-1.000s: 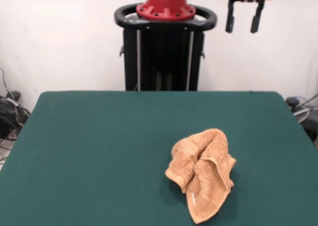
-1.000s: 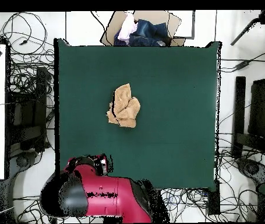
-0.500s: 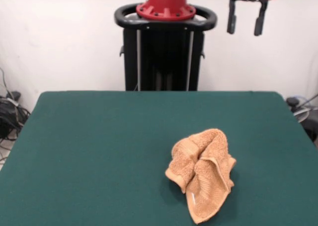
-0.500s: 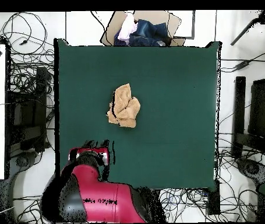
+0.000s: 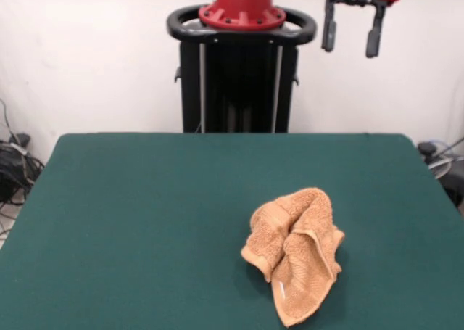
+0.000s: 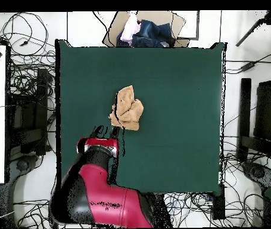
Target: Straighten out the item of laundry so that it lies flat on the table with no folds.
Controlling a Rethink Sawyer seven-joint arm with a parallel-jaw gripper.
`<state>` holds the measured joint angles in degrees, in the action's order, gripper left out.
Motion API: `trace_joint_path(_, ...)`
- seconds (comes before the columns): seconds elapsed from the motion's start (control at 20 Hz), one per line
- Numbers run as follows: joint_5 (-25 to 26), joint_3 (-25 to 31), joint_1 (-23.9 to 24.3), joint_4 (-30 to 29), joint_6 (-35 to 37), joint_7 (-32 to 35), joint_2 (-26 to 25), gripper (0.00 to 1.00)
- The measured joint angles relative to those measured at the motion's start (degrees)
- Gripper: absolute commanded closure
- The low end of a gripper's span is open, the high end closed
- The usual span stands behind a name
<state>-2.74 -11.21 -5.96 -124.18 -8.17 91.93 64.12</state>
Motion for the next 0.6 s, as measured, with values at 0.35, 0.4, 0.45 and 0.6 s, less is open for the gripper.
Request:
trace_joint_path(0.35, -0.32, 0.02, 2.70, 0.02, -9.41, 0.01, -5.35, 0.00)
trace_joint_path(0.4, -0.32, 0.03, 3.06, 0.03, -10.16, 0.03, -6.02, 0.00)
trace_joint_path(0.45, -0.32, 0.03, 3.42, 0.04, -10.91, 0.05, -6.70, 0.00)
trace_joint_path(0.6, -0.33, 0.11, 4.61, 0.05, -13.50, 0.12, -9.32, 0.00)
